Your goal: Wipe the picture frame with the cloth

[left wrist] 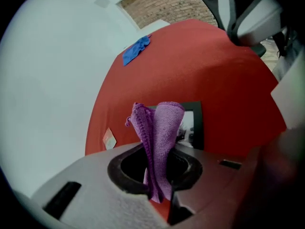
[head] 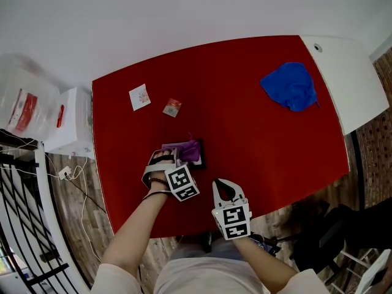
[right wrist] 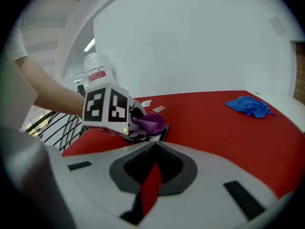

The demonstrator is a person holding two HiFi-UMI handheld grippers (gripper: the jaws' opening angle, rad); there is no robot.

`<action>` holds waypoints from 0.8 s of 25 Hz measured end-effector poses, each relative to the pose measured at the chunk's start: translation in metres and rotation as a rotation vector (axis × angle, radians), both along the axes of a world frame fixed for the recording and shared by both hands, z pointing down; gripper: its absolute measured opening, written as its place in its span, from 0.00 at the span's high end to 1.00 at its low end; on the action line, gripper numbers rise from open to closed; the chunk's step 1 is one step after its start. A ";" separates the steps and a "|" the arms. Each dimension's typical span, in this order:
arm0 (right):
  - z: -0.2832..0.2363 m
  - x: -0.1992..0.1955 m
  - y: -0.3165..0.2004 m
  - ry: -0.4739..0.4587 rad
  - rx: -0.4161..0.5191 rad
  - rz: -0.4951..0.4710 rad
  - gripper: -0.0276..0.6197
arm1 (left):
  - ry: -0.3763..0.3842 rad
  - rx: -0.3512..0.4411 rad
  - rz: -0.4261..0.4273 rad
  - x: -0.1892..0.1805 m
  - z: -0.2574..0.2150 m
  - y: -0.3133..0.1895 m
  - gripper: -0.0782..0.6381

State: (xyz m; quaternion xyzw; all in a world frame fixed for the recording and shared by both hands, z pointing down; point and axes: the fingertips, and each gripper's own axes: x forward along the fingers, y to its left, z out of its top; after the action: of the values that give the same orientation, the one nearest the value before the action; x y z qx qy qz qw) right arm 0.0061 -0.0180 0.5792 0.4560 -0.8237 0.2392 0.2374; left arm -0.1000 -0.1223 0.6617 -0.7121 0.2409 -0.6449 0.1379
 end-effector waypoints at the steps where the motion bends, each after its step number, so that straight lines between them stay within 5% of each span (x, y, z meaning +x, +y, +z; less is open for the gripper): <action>1: 0.002 0.001 -0.001 0.003 0.001 0.000 0.95 | 0.002 -0.007 0.010 0.002 0.000 0.008 0.81; 13: 0.005 -0.001 -0.001 0.013 -0.003 -0.011 0.95 | -0.015 0.029 0.082 0.010 -0.005 0.071 0.81; 17: 0.005 -0.002 -0.001 0.016 -0.004 -0.014 0.95 | 0.047 0.028 0.025 0.009 -0.011 0.051 0.81; 20: 0.006 -0.001 -0.001 0.020 -0.007 -0.019 0.95 | 0.015 0.069 -0.009 0.003 -0.017 0.013 0.81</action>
State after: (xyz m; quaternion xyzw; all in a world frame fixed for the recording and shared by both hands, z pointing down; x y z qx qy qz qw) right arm 0.0051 -0.0186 0.5848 0.4499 -0.8247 0.2351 0.2496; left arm -0.0969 -0.1093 0.6445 -0.7106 0.2674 -0.6314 0.1578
